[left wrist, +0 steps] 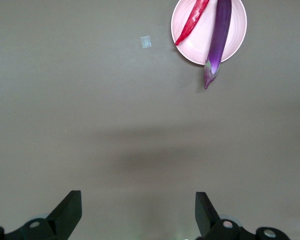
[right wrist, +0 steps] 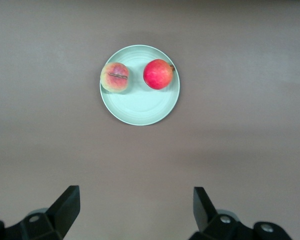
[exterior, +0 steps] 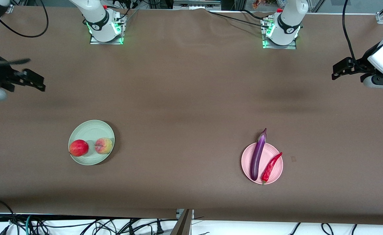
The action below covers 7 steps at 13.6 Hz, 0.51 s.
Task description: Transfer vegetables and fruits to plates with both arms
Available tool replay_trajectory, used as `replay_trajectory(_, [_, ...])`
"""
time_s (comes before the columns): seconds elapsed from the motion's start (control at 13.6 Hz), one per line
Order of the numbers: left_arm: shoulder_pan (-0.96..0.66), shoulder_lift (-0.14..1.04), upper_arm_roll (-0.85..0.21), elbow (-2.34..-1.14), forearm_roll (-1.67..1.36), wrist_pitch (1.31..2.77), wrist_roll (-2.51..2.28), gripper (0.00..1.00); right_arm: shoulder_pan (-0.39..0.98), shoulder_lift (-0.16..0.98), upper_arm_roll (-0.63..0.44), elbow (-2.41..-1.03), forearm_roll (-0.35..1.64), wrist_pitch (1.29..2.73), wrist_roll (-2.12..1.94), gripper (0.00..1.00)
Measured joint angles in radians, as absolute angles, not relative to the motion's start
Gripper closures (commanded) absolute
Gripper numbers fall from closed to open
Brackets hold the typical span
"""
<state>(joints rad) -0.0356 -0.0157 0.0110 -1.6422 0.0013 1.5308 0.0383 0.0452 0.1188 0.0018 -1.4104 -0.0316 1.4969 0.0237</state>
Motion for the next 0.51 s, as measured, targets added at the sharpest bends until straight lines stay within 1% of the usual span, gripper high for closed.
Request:
replay_trajectory(0.22, [-0.032, -0.015, 0.011, -1.642, 0.001, 1.531, 0.038, 0.00, -0.004, 0.080, 0.074, -1.465, -0.030, 1.492, 0.034, 0.00])
replay_trajectory(0.51, [-0.028, -0.015, 0.013, -1.641, 0.001, 1.531, 0.038, 0.00, -0.012, 0.084, 0.087, -1.483, -0.030, 1.492, 0.035, 0.00])
